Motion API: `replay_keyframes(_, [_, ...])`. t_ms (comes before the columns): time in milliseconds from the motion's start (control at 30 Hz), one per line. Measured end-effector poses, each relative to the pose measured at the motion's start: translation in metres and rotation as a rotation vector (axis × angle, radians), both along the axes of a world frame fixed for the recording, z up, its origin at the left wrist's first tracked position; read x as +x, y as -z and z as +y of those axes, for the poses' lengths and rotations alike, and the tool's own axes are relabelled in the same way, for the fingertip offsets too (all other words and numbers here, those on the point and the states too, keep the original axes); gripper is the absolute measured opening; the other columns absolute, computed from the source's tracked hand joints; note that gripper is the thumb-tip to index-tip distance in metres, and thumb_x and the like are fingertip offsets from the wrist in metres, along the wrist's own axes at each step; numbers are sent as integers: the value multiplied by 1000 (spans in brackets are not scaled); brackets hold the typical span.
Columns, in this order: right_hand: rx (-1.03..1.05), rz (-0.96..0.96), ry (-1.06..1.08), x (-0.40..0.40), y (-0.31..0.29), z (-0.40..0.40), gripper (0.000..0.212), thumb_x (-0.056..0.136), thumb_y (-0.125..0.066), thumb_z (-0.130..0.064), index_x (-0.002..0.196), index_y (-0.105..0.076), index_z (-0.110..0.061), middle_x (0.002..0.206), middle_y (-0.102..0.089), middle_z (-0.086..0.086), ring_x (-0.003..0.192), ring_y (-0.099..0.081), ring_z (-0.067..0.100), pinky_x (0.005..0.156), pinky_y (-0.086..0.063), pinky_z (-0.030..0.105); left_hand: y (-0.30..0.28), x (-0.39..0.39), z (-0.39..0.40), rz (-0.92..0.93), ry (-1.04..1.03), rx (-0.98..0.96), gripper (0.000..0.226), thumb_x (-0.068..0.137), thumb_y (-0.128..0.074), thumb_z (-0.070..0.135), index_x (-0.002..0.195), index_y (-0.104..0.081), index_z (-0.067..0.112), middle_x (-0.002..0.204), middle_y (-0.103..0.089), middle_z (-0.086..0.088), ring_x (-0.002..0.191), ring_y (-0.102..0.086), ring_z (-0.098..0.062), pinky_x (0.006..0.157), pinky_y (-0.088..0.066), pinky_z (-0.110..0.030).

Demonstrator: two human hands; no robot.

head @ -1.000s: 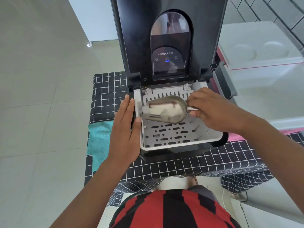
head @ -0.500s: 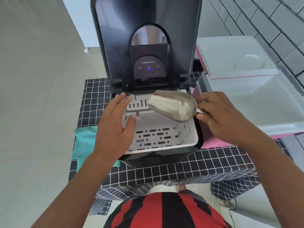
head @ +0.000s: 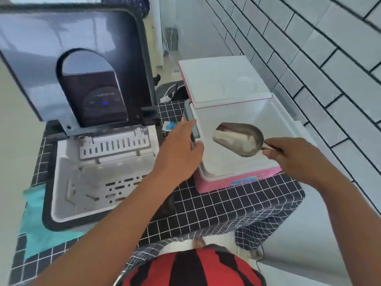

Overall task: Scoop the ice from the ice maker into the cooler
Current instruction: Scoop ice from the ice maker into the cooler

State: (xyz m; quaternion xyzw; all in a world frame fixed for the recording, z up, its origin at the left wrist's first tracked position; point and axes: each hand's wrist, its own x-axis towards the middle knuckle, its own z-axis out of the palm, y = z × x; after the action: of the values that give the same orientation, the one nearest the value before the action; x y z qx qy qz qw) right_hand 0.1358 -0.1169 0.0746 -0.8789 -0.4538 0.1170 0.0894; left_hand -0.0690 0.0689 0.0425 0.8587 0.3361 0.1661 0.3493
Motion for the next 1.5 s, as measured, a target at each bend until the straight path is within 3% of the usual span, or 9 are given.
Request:
replay_keyframes(67, [-32, -66, 28, 20, 4, -8, 18, 93, -53, -38, 77, -55, -27, 67, -56, -8, 65, -52, 12, 54, -38, 30, 8, 28, -5, 113, 60, -52, 57, 96, -51, 36, 149, -33, 22, 150, -40, 0, 138, -38, -19, 115, -33, -40])
replay_keyframes(167, [-34, -237, 35, 47, 15, -8, 12, 91, -54, -39, 85, -59, -31, 80, -60, -7, 74, -55, 20, 57, -34, 29, 23, 60, -10, 274, 3, 43, 56, 92, -50, 30, 142, -36, 6, 141, -41, -13, 132, -39, -29, 110, -34, -43])
replay_keyframes(300, [-119, -482, -63, 75, 36, 9, 11, 89, -57, -30, 95, -65, -30, 84, -58, -1, 81, -63, 25, 59, -35, 28, 43, 78, -21, 357, -108, 74, 81, 90, -46, 12, 153, 1, -4, 163, 5, -17, 151, -2, -32, 122, -13, -43])
replay_keyframes(433, [-179, -588, -117, 90, 51, 27, 31, 82, -54, -15, 103, -68, -33, 88, -62, -3, 84, -62, 24, 64, -29, 29, 54, 75, -26, 293, -142, 113, 81, 88, -44, 6, 154, 2, -1, 164, 8, -11, 151, 6, -25, 123, -2, -41])
replay_keyframes(533, [-130, -562, -119, 97, 63, 35, 33, 81, -54, -15, 105, -69, -32, 89, -62, -2, 86, -59, 25, 72, -35, 33, 57, 74, -26, 301, -154, 174, 79, 90, -44, 9, 154, 0, -2, 164, 6, -9, 151, 7, -22, 123, 5, -37])
replay_keyframes(767, [149, -373, 24, 102, 108, 29, 32, 73, -61, -9, 97, -75, -24, 78, -64, 6, 76, -56, 34, 66, -32, 36, 60, 77, -25, 307, -161, 185, 76, 92, -44, 9, 154, -1, -3, 165, 7, -10, 152, 8, -20, 123, 4, -36])
replay_keyframes(1233, [326, -221, 23, 109, 121, 28, 31, 78, -63, -8, 105, -74, -19, 82, -68, 10, 78, -61, 35, 69, -50, 41, 57, 76, -29, 294, -170, 179, 75, 94, -44, 10, 155, -2, -2, 165, 6, -12, 151, 4, -27, 123, 2, -34])
replay_keyframes(1400, [326, -96, 19, 112, 122, 27, 22, 85, -64, -22, 106, -70, -24, 89, -66, 6, 83, -60, 32, 66, -43, 32, 54, 76, -31, 288, -170, 174, 74, 95, -45, 11, 155, -4, -1, 164, 3, -12, 151, -1, -31, 119, 2, -31])
replay_keyframes(1500, [269, -33, 9, 115, 121, 29, 21, 90, -60, -29, 109, -67, -25, 96, -66, 4, 87, -60, 29, 66, -38, 30, 53, 75, -32, 303, -163, 179, 73, 94, -46, 11, 155, -6, 0, 164, 0, -12, 150, -5, -33, 122, -8, -38])
